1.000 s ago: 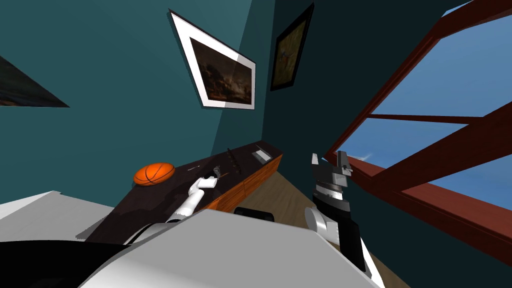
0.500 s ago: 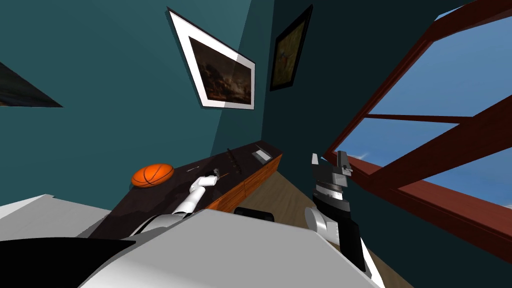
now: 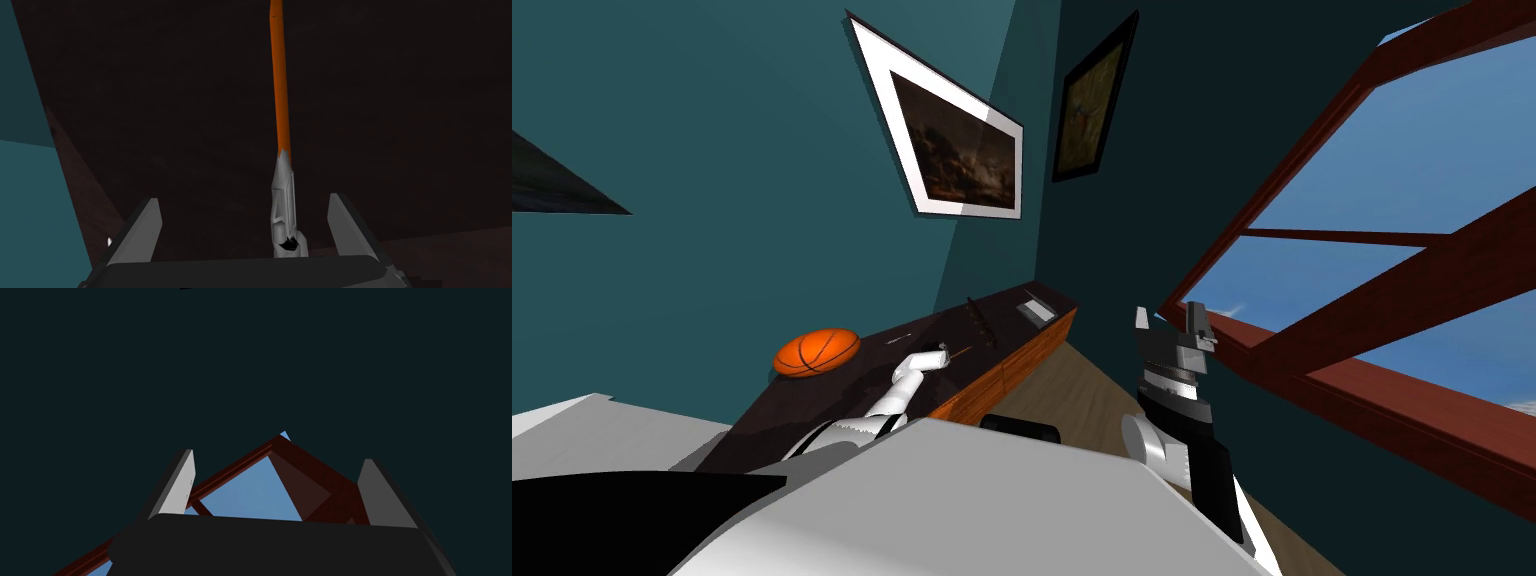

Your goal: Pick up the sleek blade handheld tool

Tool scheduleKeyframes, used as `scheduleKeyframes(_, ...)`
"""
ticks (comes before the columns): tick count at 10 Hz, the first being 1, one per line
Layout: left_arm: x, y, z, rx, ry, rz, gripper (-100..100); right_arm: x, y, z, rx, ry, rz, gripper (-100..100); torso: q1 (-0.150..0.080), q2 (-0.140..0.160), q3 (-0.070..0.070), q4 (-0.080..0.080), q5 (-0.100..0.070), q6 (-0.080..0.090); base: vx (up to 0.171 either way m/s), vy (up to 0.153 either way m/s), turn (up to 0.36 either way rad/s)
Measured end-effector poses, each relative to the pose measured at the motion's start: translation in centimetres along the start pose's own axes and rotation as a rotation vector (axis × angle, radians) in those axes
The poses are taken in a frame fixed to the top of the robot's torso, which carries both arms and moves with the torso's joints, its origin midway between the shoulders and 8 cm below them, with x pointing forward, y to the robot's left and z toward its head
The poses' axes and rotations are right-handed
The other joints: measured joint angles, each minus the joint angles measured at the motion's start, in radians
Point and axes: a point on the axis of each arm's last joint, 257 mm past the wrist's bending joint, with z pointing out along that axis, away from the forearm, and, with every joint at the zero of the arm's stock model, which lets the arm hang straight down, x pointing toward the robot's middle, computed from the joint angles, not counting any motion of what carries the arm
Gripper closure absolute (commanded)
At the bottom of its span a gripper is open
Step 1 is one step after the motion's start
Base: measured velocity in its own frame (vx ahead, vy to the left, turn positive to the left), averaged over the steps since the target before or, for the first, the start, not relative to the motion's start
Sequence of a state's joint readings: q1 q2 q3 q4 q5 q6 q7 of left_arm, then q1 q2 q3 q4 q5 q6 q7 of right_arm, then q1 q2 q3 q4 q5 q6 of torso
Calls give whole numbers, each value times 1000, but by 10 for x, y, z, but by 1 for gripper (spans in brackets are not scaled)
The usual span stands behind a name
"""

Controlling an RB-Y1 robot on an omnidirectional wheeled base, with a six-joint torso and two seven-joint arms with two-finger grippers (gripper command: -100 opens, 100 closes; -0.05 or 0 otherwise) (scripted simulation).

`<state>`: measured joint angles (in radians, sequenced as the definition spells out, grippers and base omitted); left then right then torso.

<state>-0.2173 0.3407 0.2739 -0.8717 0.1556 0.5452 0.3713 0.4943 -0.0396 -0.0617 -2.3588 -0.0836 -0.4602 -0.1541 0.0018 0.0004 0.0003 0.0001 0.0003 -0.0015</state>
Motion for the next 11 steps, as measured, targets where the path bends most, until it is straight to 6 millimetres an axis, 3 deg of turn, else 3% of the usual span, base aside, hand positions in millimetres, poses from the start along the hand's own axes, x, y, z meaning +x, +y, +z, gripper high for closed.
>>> scheduleKeyframes(6, -7, 30, 6, -137, -31, -83, -100, 0, 0, 0, 0, 0, 0, 0, 1, -1, 0, 0, 0, 0, 3, 36, -4)
scheduleKeyframes(7, -7, 31, 6, -141, -32, -85, 0, 0, 0, 0, 0, 0, 0, 0, 0, 0, 0, 0, 0, 0, 0, 0, 0)
scheduleKeyframes(8, -7, 31, 6, -140, -32, -84, -100, 0, 0, 0, 0, 0, 0, 0, -1, 0, 0, 0, 0, 0, -29, 29, -259)
scheduleKeyframes(11, -34, 30, 8, -133, -77, -147, -100, 0, 0, 0, 0, 0, 0, 0, 2, 5, 3, 1, 0, 0, -82, 52, -285)
